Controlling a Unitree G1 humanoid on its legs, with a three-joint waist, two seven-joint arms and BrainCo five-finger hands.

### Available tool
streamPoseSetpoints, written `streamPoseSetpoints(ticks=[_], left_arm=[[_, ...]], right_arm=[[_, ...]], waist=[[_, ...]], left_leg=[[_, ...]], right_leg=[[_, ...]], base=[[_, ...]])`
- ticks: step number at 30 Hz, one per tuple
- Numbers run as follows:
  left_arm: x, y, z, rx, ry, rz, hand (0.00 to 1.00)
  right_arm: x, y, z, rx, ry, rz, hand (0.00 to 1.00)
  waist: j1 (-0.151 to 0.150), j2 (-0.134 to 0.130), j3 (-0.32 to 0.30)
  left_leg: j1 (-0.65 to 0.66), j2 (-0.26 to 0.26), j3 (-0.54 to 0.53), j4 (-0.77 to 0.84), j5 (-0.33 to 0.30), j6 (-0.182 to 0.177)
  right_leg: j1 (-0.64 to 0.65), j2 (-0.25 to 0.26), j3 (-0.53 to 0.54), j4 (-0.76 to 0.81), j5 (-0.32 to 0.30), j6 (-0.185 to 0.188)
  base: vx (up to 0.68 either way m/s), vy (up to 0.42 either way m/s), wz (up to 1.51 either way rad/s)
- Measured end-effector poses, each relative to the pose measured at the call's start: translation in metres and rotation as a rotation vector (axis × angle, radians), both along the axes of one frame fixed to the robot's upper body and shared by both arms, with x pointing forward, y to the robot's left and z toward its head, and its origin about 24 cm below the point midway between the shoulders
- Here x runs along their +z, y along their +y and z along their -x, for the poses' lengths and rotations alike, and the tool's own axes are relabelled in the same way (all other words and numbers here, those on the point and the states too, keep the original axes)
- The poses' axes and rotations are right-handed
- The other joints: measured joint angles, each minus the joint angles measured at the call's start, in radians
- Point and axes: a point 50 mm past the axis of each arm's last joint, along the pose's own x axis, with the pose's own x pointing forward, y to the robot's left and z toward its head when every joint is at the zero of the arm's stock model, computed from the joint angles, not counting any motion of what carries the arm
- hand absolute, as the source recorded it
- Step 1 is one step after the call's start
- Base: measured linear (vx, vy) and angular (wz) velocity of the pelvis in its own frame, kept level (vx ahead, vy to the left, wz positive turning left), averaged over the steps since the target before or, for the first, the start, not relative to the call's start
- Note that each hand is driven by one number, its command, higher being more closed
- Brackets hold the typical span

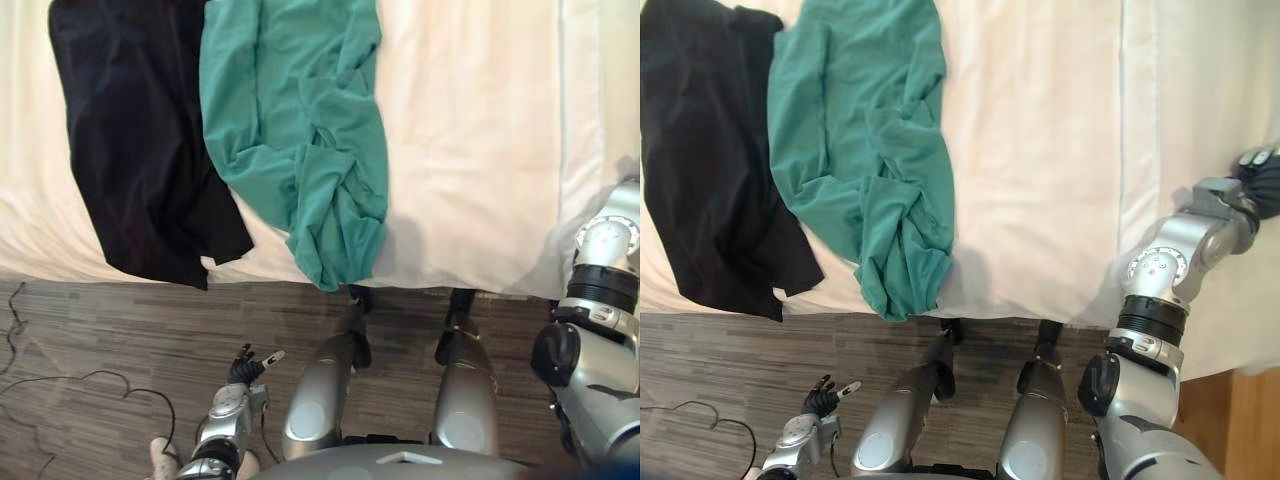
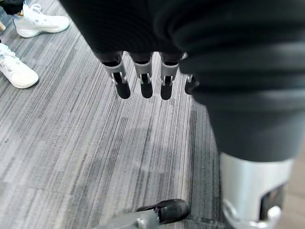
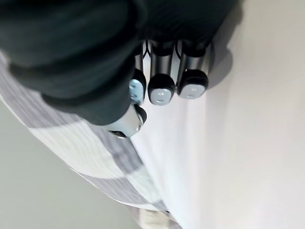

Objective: Tidy the bed and pick cloth on bed and put in laundry

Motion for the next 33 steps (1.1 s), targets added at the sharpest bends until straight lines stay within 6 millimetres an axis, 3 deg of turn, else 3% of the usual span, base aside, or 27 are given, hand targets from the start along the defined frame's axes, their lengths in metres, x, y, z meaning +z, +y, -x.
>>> streamPoseSetpoints(ticks=[4, 8, 13, 15, 17, 20, 22, 24, 25, 30, 33], left_arm=[[0.006, -0.011, -0.01, 0.044, -0.067, 0.045, 0.0], [0.004, -0.016, -0.008, 0.119, -0.074, 0.095, 0.0], [0.002, -0.019, -0.006, 0.165, -0.077, 0.14, 0.0], [0.004, -0.022, -0.012, 0.179, -0.096, 0.165, 0.0], [0.005, -0.029, -0.016, 0.174, -0.11, 0.192, 0.0], [0.0, -0.041, -0.011, 0.158, -0.074, 0.223, 0.0], [-0.007, -0.043, -0.001, 0.154, -0.03, 0.236, 0.0], [-0.013, -0.042, 0.013, 0.161, 0.007, 0.238, 0.0], [-0.016, -0.041, 0.021, 0.164, 0.029, 0.233, 0.0], [-0.022, -0.039, 0.038, 0.128, 0.073, 0.219, 0.0], [-0.022, -0.037, 0.041, 0.117, 0.083, 0.207, 0.0]], right_arm=[[-0.026, 0.006, 0.007, -0.006, 0.006, -0.057, 1.0], [-0.061, 0.011, 0.016, 0.009, 0.085, -0.065, 1.0], [-0.144, 0.011, 0.051, -0.021, 0.289, -0.223, 1.0], [-0.187, 0.013, 0.067, -0.021, 0.42, -0.346, 1.0], [-0.249, 0.026, 0.098, -0.019, 0.627, -0.535, 1.0], [-0.308, 0.054, 0.146, -0.001, 0.854, -0.724, 1.0], [-0.328, 0.066, 0.171, 0.021, 0.955, -0.782, 1.0], [-0.336, 0.072, 0.18, 0.051, 1.003, -0.792, 1.0], [-0.339, 0.077, 0.182, 0.078, 1.017, -0.791, 0.0], [-0.349, 0.096, 0.177, 0.221, 1.084, -0.774, 0.0], [-0.355, 0.11, 0.178, 0.34, 1.202, -0.692, 0.0]], waist=[[0.001, -0.009, 0.001], [-0.002, -0.044, -0.004], [-0.006, -0.107, -0.036], [-0.021, -0.129, -0.05], [-0.031, -0.145, -0.063], [-0.04, -0.141, -0.101], [-0.038, -0.146, -0.144], [-0.033, -0.159, -0.192], [-0.029, -0.172, -0.224], [-0.021, -0.201, -0.295], [-0.007, -0.217, -0.306]], left_leg=[[0.014, 0.003, 0.032, 0.0, -0.013, -0.016], [0.053, 0.008, 0.066, 0.0, -0.024, -0.029], [0.136, 0.012, 0.095, 0.0, -0.064, -0.034], [0.161, 0.012, 0.099, 0.0, -0.077, -0.032], [0.201, 0.012, 0.098, 0.0, -0.084, -0.029], [0.255, 0.017, 0.104, 0.0, -0.093, -0.038], [0.292, 0.022, 0.124, 0.0, -0.094, -0.041], [0.333, 0.025, 0.128, 0.0, -0.106, -0.052], [0.357, 0.026, 0.132, 0.0, -0.119, -0.044], [0.421, 0.037, 0.138, -0.006, -0.14, -0.035], [0.455, 0.043, 0.144, -0.006, -0.149, -0.041]], right_leg=[[-0.019, -0.003, 0.022, 0.042, -0.025, -0.005], [-0.007, -0.002, 0.041, 0.067, -0.046, -0.008], [0.07, 0.0, 0.038, 0.064, -0.071, -0.007], [0.102, 0.0, 0.031, 0.05, -0.072, -0.005], [0.152, 0.0, 0.014, 0.031, -0.073, -0.005], [0.23, 0.001, -0.027, 0.008, -0.073, -0.005], [0.283, 0.003, -0.051, -0.003, -0.074, -0.005], [0.327, 0.004, -0.063, -0.005, -0.087, -0.006], [0.354, 0.004, -0.075, -0.009, -0.103, -0.002], [0.437, 0.017, -0.103, -0.037, -0.117, -0.002], [0.469, 0.024, -0.103, -0.039, -0.121, -0.009]], base=[[0.04, -0.005, -0.13], [0.08, -0.017, -0.18], [0.13, -0.01, -0.11], [0.14, 0.009, -0.06], [0.15, 0.014, -0.05], [0.17, 0.01, 0.07], [0.12, -0.001, 0.12], [0.11, -0.01, 0.03], [0.09, -0.029, -0.03], [0.03, -0.022, 0.0], [0.03, -0.011, -0.09]])
